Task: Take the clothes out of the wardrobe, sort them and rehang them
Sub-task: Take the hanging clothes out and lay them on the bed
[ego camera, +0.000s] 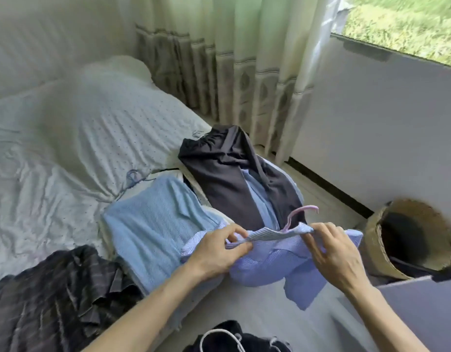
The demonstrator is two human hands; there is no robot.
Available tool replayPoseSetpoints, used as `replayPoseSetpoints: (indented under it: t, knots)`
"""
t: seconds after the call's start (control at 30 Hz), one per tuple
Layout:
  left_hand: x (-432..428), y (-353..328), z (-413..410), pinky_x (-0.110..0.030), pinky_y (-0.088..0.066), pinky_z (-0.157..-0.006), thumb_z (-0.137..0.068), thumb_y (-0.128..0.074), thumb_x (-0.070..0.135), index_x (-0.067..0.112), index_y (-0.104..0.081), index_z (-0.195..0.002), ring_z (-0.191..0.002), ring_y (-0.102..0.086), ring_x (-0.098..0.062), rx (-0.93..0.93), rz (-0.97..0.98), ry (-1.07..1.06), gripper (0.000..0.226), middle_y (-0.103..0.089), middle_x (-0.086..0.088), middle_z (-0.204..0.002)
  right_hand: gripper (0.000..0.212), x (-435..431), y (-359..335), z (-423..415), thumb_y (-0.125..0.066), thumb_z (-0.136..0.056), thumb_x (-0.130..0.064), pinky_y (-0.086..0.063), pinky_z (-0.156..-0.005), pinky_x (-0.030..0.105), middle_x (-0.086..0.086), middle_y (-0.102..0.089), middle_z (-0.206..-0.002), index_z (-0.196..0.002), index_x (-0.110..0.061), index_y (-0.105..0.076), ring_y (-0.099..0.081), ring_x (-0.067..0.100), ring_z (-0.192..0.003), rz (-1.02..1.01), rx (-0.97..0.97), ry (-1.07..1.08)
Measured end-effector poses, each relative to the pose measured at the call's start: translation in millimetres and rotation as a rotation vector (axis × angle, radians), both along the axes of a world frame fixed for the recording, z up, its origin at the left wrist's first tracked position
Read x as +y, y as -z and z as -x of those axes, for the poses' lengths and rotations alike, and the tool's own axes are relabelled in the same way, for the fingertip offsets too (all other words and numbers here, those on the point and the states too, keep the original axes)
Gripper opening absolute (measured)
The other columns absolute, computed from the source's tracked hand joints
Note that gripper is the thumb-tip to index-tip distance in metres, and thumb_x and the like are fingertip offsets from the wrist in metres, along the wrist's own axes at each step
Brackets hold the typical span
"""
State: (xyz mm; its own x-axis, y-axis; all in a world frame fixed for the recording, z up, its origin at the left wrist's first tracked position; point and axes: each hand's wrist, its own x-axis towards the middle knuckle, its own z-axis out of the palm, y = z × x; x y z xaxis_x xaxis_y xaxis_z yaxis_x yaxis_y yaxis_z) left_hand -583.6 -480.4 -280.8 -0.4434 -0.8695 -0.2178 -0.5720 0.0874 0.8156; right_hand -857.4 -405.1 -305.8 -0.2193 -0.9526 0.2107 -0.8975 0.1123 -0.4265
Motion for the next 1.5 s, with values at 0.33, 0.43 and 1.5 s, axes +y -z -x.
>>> replayPoseSetpoints:
  t: [0.33,0.43,1.5]
  knots:
    - [15.4,-22.5,-81.7,-0.029,-0.04,-0.07,-0.062,-0.067,0.07,0.049,-0.073,-0.089,-0.063,-0.049,-0.007,0.208,-0.042,-0.442,0.035,-0.06,0.012,-0.069,0.056,-80.9,-56.7,-52.2,-0.028,-0.083,-0.083,-0.045,-0.069,0.028,-0.019,-0.063,-0.1,-0.104,-0.043,-0.06,-0.063,0.011,-0.092,-0.175,0.112,-0.367]
    - [14.2,-25.5,-102.4,-0.028,-0.037,-0.069,-0.06,-0.071,0.067,0.044,-0.075,-0.087,-0.064,-0.049,-0.008,0.269,-0.025,-0.565,0.036,-0.058,0.013,-0.066,0.066,-102.4,-50.7,-45.0,-0.018,-0.077,-0.09,-0.047,-0.077,0.032,-0.019,-0.056,-0.118,-0.118,-0.049,-0.049,-0.062,0.016,-0.106,-0.31,0.161,-0.331]
    - [-348.2,154.6,-356.0,-0.033,-0.039,-0.085,-0.101,-0.046,0.05,0.031,-0.062,-0.109,-0.104,-0.065,-0.018,-0.339,-0.02,-0.938,0.026,-0.07,0.01,-0.107,0.007,-417.6,135.9,-296.1,-0.054,-0.089,-0.015,-0.044,-0.057,0.034,0.006,-0.065,-0.078,-0.092,-0.015,-0.06,-0.055,0.018,-0.062,-0.789,-0.586,-0.088]
